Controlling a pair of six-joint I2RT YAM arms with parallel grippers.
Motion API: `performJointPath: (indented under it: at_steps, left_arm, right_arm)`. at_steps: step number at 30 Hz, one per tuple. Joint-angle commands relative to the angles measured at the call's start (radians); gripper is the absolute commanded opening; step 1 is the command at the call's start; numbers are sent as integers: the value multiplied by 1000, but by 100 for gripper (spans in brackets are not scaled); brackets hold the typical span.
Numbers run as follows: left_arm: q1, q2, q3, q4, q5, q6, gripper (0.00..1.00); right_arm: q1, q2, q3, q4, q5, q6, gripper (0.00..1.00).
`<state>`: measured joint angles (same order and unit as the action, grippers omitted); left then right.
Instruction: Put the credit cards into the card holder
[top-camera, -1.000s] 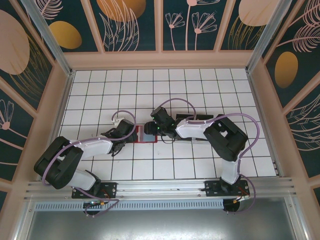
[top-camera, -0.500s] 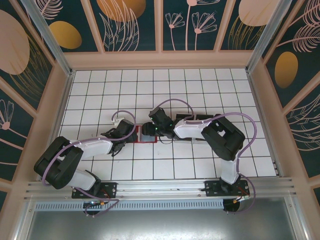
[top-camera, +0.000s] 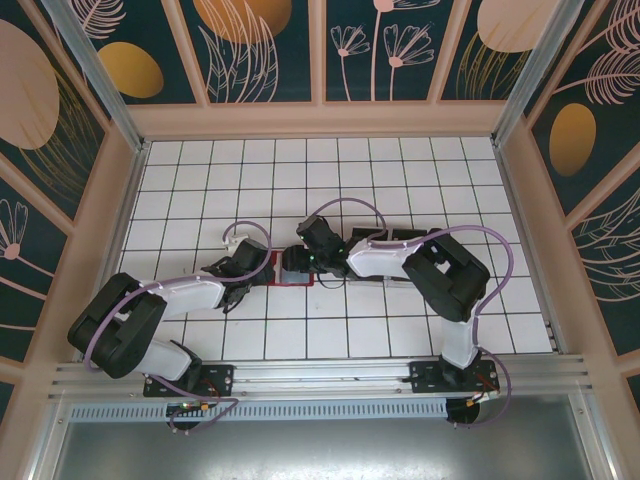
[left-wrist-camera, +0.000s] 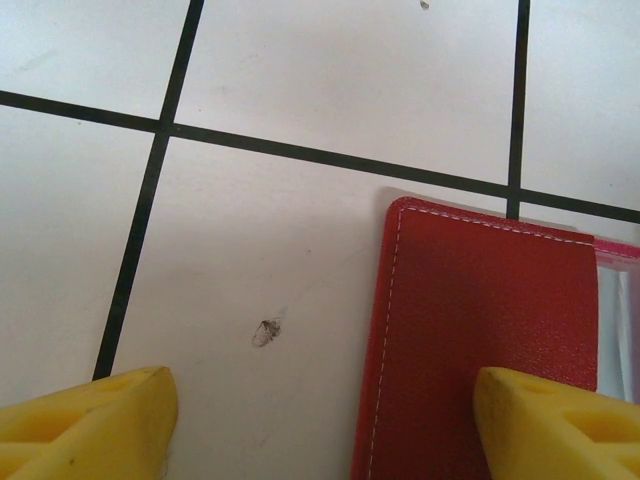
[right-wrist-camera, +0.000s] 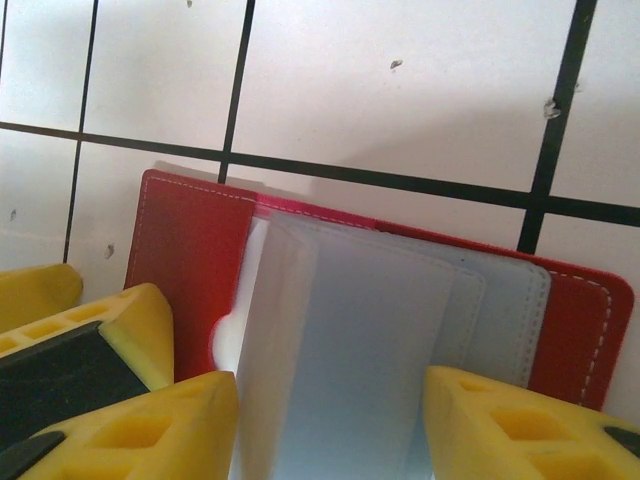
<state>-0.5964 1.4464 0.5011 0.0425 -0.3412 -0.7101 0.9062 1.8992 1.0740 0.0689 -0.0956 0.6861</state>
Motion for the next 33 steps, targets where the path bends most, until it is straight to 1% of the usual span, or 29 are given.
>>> performJointPath:
  at_steps: [1,5,25,33]
  left_arm:
    - [3,17,-21,22,77,3,78]
    - [4,17,-20,23,79,3,78]
    - [4,23,-19,28,86,4,77]
    - [4,23,-20,32,87,5,77]
  right_arm:
    - [8,-50,33,-36,42,-12,52]
    - [11,-59,40,-62,70,-22,52]
    - [27,-54,51,-75,67,-28,53]
    - [28,-79,52,-124,120,-41,53]
